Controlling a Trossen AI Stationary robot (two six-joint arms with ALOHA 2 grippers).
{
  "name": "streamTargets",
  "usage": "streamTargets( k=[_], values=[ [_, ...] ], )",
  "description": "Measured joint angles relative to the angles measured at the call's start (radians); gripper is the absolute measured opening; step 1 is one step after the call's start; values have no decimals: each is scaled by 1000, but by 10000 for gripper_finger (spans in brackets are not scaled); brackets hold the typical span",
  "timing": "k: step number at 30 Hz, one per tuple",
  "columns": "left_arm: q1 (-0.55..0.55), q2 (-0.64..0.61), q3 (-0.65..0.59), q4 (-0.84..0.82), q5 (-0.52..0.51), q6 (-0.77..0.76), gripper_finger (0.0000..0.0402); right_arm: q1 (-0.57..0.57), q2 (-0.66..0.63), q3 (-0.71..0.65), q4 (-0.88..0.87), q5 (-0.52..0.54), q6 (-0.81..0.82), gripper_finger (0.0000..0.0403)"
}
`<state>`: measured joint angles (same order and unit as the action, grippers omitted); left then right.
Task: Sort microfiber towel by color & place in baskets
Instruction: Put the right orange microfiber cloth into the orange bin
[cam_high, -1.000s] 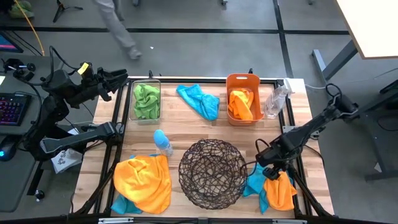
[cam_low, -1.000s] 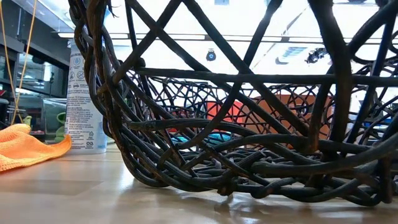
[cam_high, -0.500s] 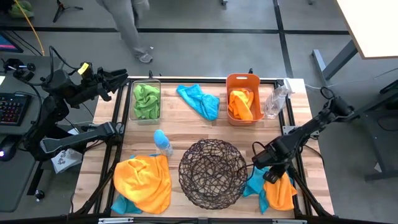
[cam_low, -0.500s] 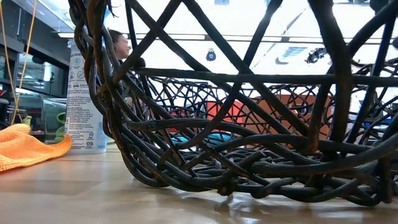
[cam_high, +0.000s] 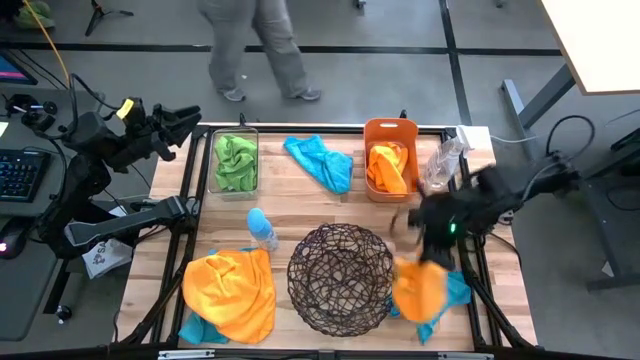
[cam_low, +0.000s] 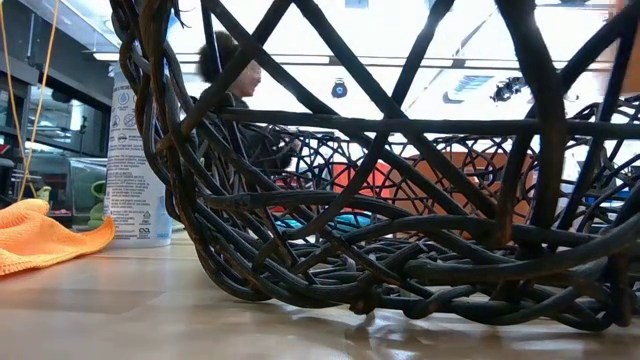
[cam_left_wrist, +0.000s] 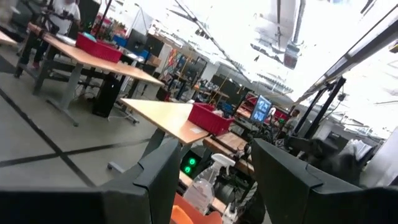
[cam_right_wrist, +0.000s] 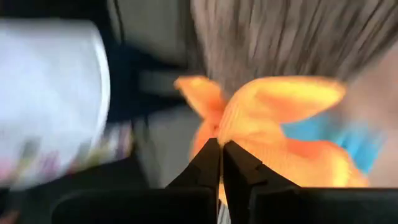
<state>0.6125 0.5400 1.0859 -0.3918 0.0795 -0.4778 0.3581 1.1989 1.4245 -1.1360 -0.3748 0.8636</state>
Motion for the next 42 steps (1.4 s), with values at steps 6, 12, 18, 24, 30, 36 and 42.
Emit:
streamTargets(
  k=[6,12,18,24,30,36,42],
  values=[
    [0,0,0,3,0,-16,186,-169,-12,273,-87,486,-271,2],
    [0,0,0,3,0,-44,186,-413,-8,309,-130,779,-497,1],
    [0,0,0,8,0,-71,186,-665,27,272,-126,763,-660,1],
    [0,0,0,37,0,-72,186,-801,104,219,-35,626,-770,0],
    [0,0,0,55,0,-95,186,-826,183,152,72,591,-860,0],
    [0,0,0,54,0,-96,186,-875,163,82,61,609,-890,0],
    [0,0,0,53,0,-96,186,-939,112,52,-41,685,-867,0]
  ],
)
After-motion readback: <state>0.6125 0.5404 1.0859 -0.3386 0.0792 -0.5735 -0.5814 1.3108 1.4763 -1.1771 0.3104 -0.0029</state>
